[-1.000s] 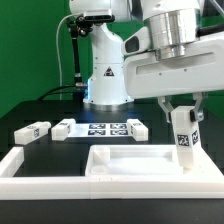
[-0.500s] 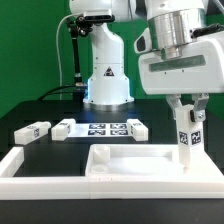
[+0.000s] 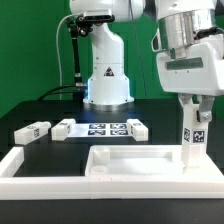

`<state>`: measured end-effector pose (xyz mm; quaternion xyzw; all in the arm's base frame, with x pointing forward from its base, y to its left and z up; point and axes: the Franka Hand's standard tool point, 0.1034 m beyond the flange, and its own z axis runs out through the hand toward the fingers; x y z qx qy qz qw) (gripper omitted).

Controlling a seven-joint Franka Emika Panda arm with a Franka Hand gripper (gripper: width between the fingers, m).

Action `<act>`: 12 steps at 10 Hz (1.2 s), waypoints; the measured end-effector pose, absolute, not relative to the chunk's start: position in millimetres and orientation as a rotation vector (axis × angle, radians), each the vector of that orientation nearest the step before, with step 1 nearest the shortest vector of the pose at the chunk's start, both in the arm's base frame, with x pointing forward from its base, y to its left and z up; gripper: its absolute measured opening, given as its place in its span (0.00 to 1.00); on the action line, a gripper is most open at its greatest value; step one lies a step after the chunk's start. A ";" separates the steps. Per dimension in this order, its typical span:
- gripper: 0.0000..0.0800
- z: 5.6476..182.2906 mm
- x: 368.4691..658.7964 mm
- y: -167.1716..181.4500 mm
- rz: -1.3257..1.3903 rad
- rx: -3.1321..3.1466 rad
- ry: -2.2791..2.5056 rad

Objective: Assemble desk

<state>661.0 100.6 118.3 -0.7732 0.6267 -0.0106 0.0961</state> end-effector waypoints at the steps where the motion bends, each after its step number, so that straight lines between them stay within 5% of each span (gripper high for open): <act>1: 0.67 118.8 660.4 100.3 -0.035 -2.333 1.814; 2: 0.77 122.3 657.1 98.5 -0.032 -2.544 1.567; 4: 0.80 124.3 657.1 101.6 -0.078 -2.759 1.174; 10: 0.81 113.7 661.0 95.7 -0.134 -3.042 0.057; 12: 0.81 113.8 660.8 96.8 -0.132 -3.038 0.112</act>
Offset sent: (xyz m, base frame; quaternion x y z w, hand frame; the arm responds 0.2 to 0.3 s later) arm -0.0196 0.0090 0.0063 0.0036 0.0128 -0.3004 0.9537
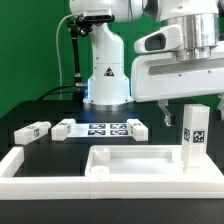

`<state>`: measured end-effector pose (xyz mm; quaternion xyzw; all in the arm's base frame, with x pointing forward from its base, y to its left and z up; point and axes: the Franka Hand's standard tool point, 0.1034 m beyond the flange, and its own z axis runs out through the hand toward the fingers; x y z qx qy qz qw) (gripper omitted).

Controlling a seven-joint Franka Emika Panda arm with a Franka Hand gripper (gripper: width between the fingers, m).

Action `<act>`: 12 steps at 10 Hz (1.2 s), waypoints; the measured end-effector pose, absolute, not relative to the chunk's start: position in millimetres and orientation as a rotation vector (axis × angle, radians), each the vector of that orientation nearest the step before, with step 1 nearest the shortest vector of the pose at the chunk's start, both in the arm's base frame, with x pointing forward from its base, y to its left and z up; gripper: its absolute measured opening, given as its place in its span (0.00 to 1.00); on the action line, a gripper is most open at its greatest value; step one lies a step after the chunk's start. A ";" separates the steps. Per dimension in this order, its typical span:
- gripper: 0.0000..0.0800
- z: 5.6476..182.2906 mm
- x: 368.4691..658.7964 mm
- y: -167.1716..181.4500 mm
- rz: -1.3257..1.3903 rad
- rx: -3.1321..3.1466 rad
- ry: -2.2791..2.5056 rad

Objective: Assemble desk

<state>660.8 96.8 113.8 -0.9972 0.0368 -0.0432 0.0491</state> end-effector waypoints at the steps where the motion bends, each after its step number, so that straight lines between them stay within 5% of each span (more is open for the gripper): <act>1: 0.62 113.2 660.6 96.4 -0.130 -3.039 0.112; 2: 0.43 113.1 660.5 96.8 -0.126 -3.032 0.187; 4: 0.36 112.4 660.3 94.7 -0.114 -3.008 0.406; 12: 0.36 109.7 663.1 87.8 0.024 -2.197 2.036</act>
Offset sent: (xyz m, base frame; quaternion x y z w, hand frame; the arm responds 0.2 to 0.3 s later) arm 0.0000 0.0000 0.0000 0.0000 0.0000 0.1938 0.9810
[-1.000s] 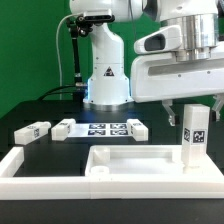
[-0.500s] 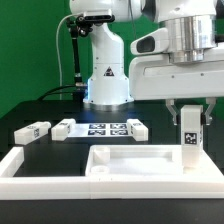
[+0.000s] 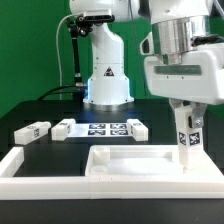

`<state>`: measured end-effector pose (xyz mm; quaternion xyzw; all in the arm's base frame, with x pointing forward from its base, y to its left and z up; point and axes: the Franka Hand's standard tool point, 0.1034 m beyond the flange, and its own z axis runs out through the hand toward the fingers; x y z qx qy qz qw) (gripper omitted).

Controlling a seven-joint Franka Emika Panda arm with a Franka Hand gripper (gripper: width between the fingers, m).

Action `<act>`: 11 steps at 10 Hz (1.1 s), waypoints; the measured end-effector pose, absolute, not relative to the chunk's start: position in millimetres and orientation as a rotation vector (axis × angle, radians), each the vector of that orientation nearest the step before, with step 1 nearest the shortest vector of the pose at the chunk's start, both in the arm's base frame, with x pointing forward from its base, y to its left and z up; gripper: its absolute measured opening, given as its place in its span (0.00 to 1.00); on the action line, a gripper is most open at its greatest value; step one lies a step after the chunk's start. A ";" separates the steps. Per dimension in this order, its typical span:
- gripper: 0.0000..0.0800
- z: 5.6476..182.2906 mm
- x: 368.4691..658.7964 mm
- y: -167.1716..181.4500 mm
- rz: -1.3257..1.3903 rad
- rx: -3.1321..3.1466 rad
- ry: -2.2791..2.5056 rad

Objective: Assemble desk

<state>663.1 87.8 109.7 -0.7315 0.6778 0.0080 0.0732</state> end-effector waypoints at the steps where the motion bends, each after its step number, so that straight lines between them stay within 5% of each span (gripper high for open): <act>1: 0.36 109.6 662.8 88.6 0.021 -2.166 2.069; 3: 0.42 109.2 662.7 88.9 0.017 -2.208 2.025; 5: 0.77 108.0 655.6 87.5 0.037 -2.540 1.651; 7: 0.81 111.8 658.8 89.4 0.000 -2.836 1.065; 11: 0.81 112.6 659.2 87.6 -0.028 -2.982 0.611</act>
Offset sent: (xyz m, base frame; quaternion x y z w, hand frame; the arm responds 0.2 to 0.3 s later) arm 0.0000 0.0000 0.0000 0.0000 0.0000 0.0000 1.0000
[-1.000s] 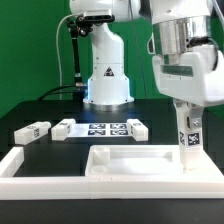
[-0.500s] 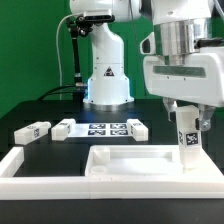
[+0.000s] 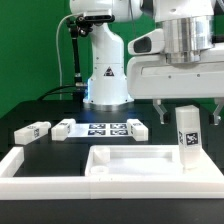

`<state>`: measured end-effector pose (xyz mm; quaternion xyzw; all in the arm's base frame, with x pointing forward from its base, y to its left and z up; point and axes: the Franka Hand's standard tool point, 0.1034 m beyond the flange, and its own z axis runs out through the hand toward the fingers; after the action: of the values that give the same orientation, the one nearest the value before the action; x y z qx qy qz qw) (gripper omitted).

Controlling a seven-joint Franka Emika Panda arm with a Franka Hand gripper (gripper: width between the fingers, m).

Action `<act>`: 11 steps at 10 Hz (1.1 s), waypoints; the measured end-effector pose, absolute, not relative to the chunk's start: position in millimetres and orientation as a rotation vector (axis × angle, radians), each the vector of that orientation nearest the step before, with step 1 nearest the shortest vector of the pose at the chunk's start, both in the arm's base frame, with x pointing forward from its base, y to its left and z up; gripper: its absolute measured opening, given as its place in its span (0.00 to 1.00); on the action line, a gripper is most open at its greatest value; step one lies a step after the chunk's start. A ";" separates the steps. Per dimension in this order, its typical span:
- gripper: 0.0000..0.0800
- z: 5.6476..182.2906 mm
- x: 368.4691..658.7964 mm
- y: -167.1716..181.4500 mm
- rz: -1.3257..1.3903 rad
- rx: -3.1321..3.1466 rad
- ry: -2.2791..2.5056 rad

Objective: Assemble desk

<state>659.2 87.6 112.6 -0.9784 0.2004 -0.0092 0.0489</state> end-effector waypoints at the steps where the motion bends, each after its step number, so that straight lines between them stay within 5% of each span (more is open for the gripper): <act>1: 0.81 118.6 664.7 91.6 -0.066 -3.050 0.274; 3: 0.81 119.7 664.5 103.4 -0.069 -3.050 0.253; 6: 0.37 119.1 664.1 101.0 -0.057 -3.016 0.524; 11: 0.37 116.8 664.3 98.2 0.002 -2.684 1.439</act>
Offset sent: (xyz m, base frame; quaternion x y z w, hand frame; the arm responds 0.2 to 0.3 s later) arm 0.0000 0.0000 0.0000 0.0000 0.0000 0.0000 1.0000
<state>664.3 98.2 116.8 -0.8803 0.4720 0.0006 0.0481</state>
